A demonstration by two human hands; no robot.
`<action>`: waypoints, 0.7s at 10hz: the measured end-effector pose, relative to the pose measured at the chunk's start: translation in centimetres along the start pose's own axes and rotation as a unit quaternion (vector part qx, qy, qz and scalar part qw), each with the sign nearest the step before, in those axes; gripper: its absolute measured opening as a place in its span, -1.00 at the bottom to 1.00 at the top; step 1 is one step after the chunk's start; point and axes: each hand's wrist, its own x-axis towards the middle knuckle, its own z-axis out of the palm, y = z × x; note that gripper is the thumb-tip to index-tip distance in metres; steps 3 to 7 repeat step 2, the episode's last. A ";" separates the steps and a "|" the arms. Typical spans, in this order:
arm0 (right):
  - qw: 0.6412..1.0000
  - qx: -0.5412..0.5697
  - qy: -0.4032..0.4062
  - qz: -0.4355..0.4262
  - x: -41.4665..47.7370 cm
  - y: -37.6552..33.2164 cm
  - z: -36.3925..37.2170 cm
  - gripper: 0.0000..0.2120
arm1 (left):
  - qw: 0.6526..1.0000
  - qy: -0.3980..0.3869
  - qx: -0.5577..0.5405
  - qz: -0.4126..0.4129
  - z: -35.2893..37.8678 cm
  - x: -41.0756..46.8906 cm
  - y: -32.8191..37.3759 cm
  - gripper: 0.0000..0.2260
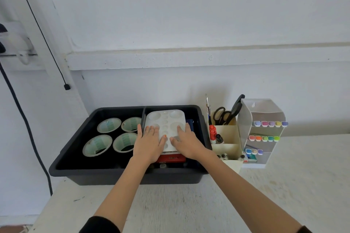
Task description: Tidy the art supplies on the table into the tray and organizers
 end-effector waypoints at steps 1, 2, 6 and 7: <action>1.000 0.028 0.002 0.001 0.5 0.1 -0.2 -0.41 | 0.999 0.022 0.023 0.002 -0.2 0.3 0.0 -0.48; 0.999 0.032 0.025 0.014 -0.3 0.0 -0.4 -0.36 | 0.997 0.070 -0.003 -0.012 -0.5 -0.6 0.3 -0.39; 0.999 0.032 0.025 0.014 -0.3 0.0 -0.4 -0.36 | 0.997 0.070 -0.003 -0.012 -0.5 -0.6 0.3 -0.39; 0.999 0.032 0.025 0.014 -0.3 0.0 -0.4 -0.36 | 0.997 0.070 -0.003 -0.012 -0.5 -0.6 0.3 -0.39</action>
